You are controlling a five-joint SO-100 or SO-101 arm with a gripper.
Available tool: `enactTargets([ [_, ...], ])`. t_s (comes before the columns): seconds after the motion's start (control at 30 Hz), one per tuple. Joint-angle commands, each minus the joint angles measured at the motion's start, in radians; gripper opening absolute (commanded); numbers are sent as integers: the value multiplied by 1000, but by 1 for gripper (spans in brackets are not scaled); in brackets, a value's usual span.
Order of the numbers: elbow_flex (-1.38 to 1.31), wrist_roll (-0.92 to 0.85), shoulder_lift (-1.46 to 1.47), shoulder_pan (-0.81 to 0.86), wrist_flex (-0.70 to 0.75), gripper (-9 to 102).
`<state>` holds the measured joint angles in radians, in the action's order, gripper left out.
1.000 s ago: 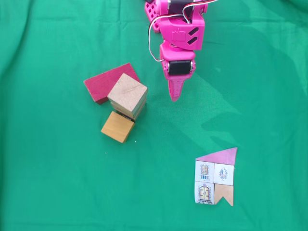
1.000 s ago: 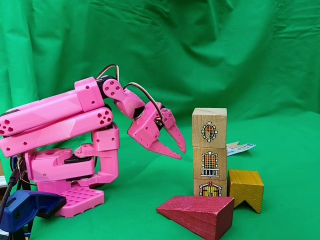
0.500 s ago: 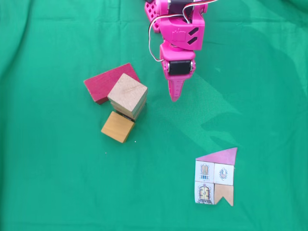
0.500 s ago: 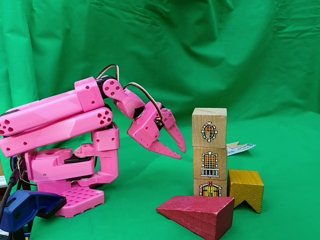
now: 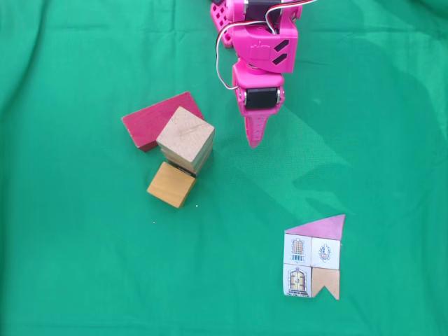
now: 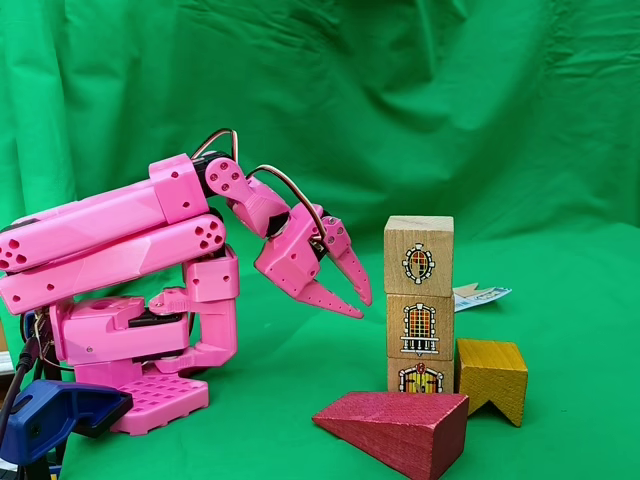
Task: Grasp some building blocks and build the house on the picture.
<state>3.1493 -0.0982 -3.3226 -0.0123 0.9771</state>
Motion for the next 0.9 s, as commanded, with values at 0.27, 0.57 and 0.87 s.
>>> enactTargets([
  [0.27,-3,-9,-58,-15,-3,2],
  [0.57,-232,-11,44,-17,3,3],
  [0.87,-477,-12,232,-18,8,3],
])
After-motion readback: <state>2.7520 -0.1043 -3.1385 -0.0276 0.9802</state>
